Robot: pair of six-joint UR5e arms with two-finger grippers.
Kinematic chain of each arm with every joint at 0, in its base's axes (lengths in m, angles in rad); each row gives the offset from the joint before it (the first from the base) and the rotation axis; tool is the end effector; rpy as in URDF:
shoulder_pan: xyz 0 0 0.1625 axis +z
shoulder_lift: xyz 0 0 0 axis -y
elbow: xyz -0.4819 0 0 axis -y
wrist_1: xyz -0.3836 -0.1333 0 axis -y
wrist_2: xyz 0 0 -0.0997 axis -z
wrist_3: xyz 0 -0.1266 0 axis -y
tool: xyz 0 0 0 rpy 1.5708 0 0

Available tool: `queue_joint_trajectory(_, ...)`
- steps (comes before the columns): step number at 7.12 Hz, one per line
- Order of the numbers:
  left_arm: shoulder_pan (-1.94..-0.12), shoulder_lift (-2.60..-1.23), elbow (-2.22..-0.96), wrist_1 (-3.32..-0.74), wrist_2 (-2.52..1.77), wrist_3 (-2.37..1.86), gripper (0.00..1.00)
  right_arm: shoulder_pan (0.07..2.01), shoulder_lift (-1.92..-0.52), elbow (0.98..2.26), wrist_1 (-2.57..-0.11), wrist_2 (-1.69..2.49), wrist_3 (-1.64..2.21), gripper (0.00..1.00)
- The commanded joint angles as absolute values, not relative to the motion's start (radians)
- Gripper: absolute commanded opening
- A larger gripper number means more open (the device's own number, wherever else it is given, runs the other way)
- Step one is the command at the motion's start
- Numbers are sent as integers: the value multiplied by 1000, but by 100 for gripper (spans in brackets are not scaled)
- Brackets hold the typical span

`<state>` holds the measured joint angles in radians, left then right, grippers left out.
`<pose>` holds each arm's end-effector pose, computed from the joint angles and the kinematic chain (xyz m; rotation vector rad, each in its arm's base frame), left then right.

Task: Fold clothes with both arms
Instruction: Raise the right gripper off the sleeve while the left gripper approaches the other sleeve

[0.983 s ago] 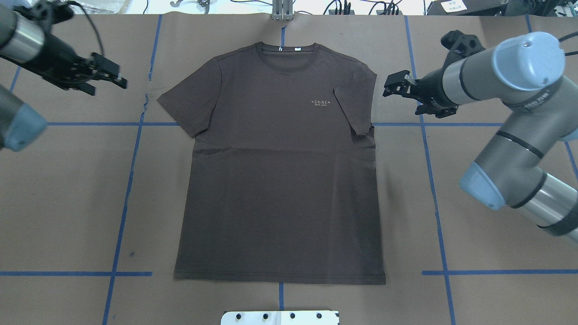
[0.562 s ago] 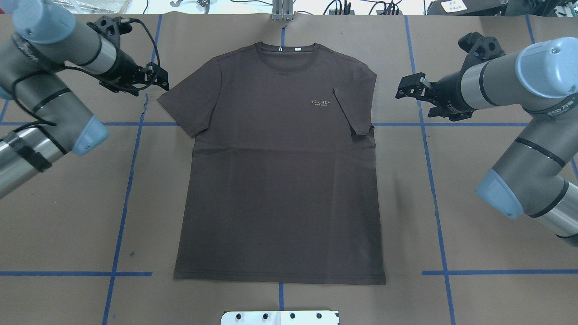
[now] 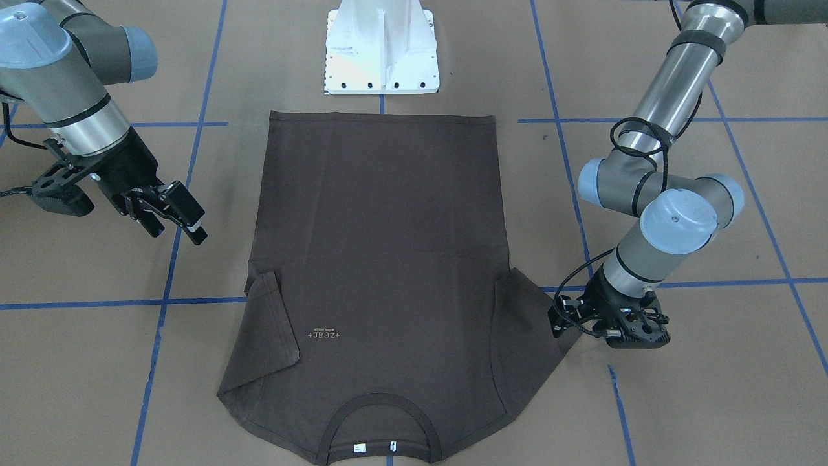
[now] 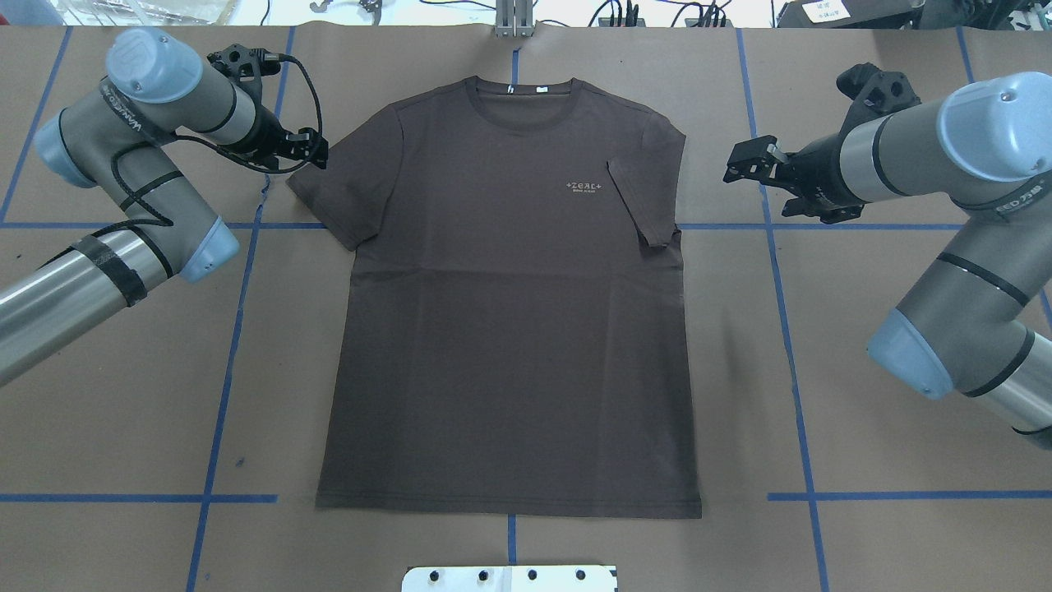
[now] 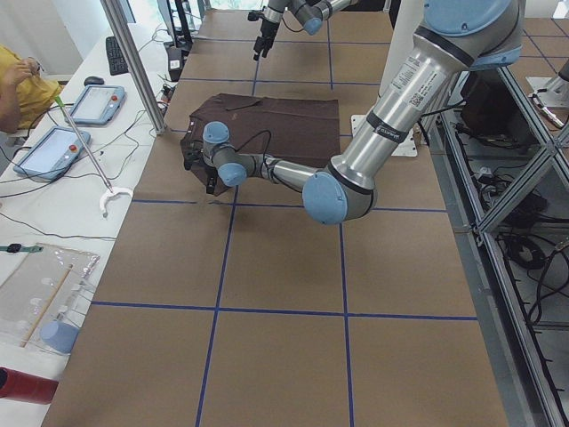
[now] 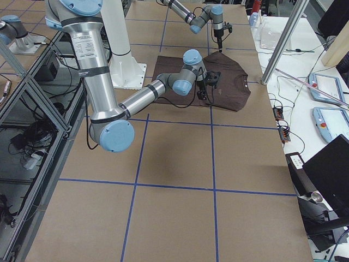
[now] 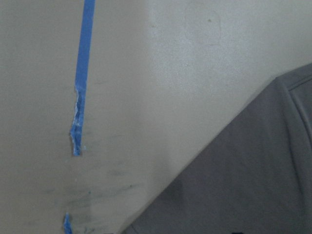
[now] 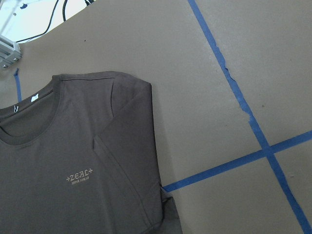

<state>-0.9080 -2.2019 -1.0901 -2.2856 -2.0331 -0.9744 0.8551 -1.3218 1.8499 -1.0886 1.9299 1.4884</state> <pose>0.4406 -0.6893 0.4917 0.2638 0.9146 -0.0878 -0.3290 -0.5137 0.4148 0.1606 -1.0510 0.5185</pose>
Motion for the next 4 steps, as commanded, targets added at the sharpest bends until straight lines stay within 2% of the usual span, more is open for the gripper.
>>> queue_joint_trajectory(1,-908,-2197,-1086,-2281,-2031,-959,74,853,-1319,1841,-1089,1930,1488,100)
queue_joint_trajectory(4,-904,-2184,-1085,-2287,-2031,-959,65,851,-1307,1841,-1089,1930,1489,100)
